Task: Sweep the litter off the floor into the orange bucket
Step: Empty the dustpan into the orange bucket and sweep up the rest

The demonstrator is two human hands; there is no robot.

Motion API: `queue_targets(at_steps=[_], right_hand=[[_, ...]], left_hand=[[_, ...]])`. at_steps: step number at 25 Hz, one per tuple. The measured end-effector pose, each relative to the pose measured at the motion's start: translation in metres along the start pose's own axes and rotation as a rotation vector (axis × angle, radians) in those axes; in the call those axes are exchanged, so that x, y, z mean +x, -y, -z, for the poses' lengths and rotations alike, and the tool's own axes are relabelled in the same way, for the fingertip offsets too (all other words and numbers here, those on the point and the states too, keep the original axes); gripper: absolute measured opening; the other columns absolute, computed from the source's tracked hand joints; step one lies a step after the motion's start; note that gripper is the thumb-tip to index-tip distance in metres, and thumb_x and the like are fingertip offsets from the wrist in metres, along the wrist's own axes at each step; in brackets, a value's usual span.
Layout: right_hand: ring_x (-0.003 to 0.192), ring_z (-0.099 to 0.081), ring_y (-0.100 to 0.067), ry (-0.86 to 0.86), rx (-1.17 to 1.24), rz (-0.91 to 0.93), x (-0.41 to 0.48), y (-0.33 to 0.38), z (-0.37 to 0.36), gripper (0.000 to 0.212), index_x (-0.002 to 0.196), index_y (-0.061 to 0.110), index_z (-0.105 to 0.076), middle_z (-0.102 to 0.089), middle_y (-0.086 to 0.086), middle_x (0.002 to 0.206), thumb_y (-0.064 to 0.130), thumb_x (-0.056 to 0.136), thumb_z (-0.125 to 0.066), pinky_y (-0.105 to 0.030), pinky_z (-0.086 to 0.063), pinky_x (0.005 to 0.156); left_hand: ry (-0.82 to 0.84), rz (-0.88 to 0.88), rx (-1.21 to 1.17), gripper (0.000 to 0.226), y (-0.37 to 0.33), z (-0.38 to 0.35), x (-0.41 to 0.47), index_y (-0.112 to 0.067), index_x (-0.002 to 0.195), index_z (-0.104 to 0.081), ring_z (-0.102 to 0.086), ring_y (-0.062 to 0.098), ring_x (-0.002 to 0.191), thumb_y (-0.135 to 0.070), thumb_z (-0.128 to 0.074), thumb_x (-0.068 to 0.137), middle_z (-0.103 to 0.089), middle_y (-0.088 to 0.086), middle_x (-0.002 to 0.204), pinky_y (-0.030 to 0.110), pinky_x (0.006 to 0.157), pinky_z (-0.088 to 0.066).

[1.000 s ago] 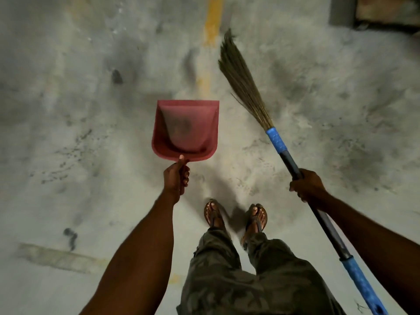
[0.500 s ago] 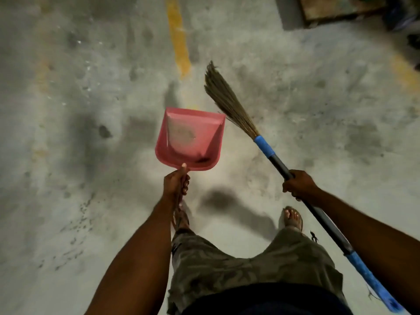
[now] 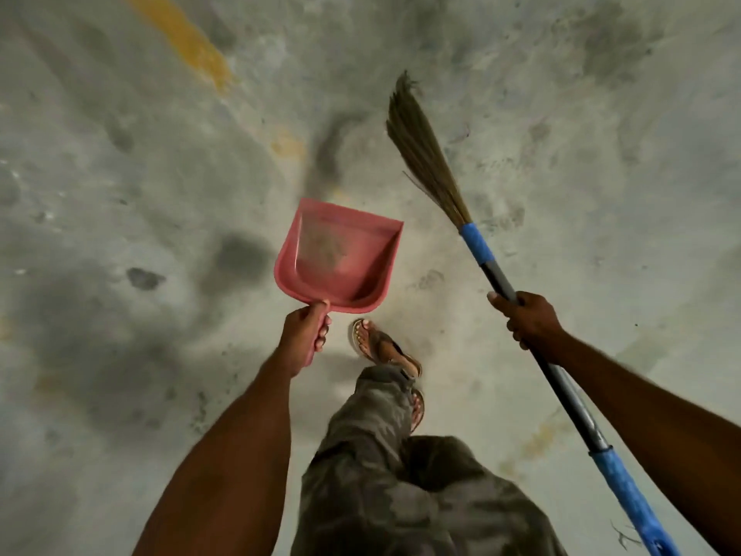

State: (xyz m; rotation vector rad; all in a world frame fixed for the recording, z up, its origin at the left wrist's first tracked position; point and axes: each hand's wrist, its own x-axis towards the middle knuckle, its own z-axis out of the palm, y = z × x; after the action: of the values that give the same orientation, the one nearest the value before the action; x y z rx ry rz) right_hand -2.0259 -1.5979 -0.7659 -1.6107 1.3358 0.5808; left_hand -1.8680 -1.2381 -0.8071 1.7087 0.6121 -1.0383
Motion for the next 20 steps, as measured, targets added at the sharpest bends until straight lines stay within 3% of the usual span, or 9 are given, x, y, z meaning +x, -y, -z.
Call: queue_targets(at_steps=[4, 8, 11, 15, 20], right_hand=[[0.051, -0.051, -0.023, -0.112, -0.008, -0.017, 0.052, -0.057, -0.058, 0.063, 0.084, 0.006, -0.06, -0.058, -0.008, 0.067, 0.07, 0.089, -0.061, -0.027, -0.042, 0.043], [0.05, -0.057, -0.028, -0.243, -0.112, -0.004, 0.141, -0.106, -0.112, 0.069, 0.074, 0.008, -0.054, -0.06, -0.01, 0.063, 0.076, 0.09, -0.053, -0.035, -0.048, 0.047], [0.061, -0.06, -0.032, -0.317, -0.236, 0.062, 0.221, -0.134, -0.147, 0.069, 0.072, 0.007, -0.054, -0.06, -0.01, 0.062, 0.072, 0.093, -0.05, -0.038, -0.046, 0.056], [0.062, -0.059, -0.03, -0.289, -0.321, 0.116, 0.29, -0.182, -0.192, 0.063, 0.072, 0.009, -0.054, -0.057, -0.007, 0.061, 0.068, 0.094, -0.052, -0.038, -0.046, 0.058], [0.052, -0.056, -0.017, -0.168, -0.41, 0.212, 0.258, -0.23, -0.222, 0.053, 0.07, 0.02, -0.049, -0.054, 0.001, 0.053, 0.069, 0.091, -0.05, -0.036, -0.041, 0.051]], left_hand=[[0.108, -0.042, 0.249, 0.039, 0.036, 0.011, 0.091, -0.01, 0.071, -0.058, -0.035, 0.013, 0.04, -0.034, -0.063, 0.101, -0.048, 0.005, 0.057, 0.021, 0.04, -0.026], [0.131, -0.045, 0.382, 0.039, 0.063, -0.01, 0.216, -0.01, 0.071, -0.059, -0.034, 0.011, 0.035, -0.035, -0.063, 0.101, -0.046, 0.002, 0.052, 0.018, 0.038, -0.023], [0.127, -0.1, 0.451, 0.04, 0.069, -0.026, 0.331, -0.01, 0.072, -0.057, -0.032, 0.008, 0.034, -0.036, -0.064, 0.101, -0.045, 0.002, 0.053, 0.016, 0.037, -0.022], [0.114, -0.076, 0.562, 0.043, 0.063, -0.027, 0.444, -0.013, 0.078, -0.059, -0.033, 0.006, 0.038, -0.049, -0.063, 0.099, -0.044, -0.001, 0.057, 0.017, 0.035, -0.023], [0.211, 0.018, 0.606, 0.045, 0.062, -0.011, 0.471, -0.016, 0.081, -0.061, -0.034, 0.006, 0.042, -0.059, -0.065, 0.095, -0.046, -0.005, 0.058, 0.019, 0.036, -0.026]])
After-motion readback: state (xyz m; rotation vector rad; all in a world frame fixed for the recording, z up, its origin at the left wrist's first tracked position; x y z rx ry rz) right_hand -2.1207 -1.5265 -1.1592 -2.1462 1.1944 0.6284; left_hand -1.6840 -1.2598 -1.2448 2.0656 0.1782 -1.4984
